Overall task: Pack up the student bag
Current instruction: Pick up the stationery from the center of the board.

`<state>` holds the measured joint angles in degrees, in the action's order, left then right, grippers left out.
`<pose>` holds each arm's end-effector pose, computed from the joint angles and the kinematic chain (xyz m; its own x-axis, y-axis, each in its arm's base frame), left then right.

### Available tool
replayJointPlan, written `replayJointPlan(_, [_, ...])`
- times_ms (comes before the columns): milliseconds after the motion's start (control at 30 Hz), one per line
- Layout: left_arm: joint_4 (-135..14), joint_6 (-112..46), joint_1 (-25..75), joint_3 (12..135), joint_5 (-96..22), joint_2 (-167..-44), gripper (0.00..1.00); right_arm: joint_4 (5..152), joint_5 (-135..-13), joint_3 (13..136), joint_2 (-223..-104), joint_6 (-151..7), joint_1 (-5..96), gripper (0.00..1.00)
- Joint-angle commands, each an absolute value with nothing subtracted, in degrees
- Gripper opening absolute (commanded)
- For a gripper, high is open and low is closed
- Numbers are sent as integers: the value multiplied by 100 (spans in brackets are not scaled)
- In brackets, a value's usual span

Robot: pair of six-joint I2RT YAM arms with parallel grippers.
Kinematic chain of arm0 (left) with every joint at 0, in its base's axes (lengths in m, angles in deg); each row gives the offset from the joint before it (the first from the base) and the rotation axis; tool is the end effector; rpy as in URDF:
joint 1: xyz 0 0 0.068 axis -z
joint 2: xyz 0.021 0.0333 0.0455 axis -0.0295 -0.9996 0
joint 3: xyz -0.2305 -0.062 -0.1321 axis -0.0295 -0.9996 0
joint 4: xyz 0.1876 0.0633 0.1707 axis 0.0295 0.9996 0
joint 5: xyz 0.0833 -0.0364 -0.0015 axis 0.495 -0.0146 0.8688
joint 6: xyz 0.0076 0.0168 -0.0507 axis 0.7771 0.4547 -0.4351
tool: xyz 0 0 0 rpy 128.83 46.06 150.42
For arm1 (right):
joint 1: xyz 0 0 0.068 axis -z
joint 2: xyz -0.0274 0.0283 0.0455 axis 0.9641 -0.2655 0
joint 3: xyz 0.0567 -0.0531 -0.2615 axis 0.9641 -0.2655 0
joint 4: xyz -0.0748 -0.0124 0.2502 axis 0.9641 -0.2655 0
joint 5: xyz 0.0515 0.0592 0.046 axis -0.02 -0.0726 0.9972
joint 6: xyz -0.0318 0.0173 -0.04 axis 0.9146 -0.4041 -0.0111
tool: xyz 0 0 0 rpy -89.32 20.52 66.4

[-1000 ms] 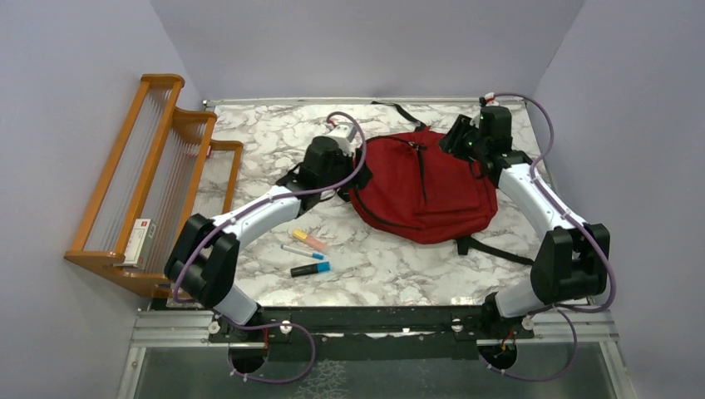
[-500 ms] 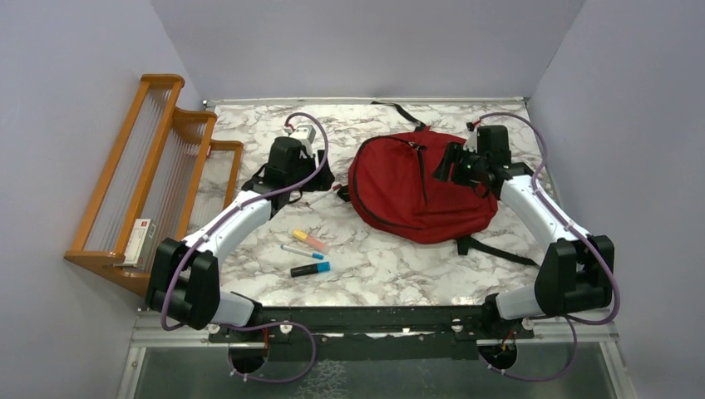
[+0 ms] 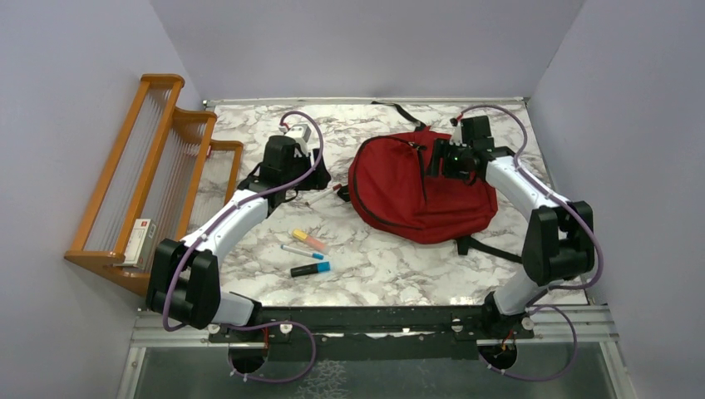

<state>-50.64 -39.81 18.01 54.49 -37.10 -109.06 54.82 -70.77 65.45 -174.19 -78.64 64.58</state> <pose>0.2877 -0.1086 0.2598 -0.6354 -0.0994 -0.7658 0.2658 0.9029 -0.3378 0.3408 0.0671 0.2441 -0.7968 0.0909 -0.5973 -0.1080 0.9512 0.2889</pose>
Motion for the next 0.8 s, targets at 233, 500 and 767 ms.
replayJointPlan(233, [-5106, -3947, 1756, 5481, -3917, -10896, 70, 5292, -7783, 7287, -18259, -7548, 6020, 67])
replayJointPlan(500, [-5139, -3978, 1729, 5472, -3974, -10905, 70, 5179, -8334, 7404, -18628, -7395, 5766, 64])
replayJointPlan(767, [-5141, -3995, 1729, 5459, -3997, -10905, 70, 5019, -9036, 7524, -18588, -7289, 5714, 18])
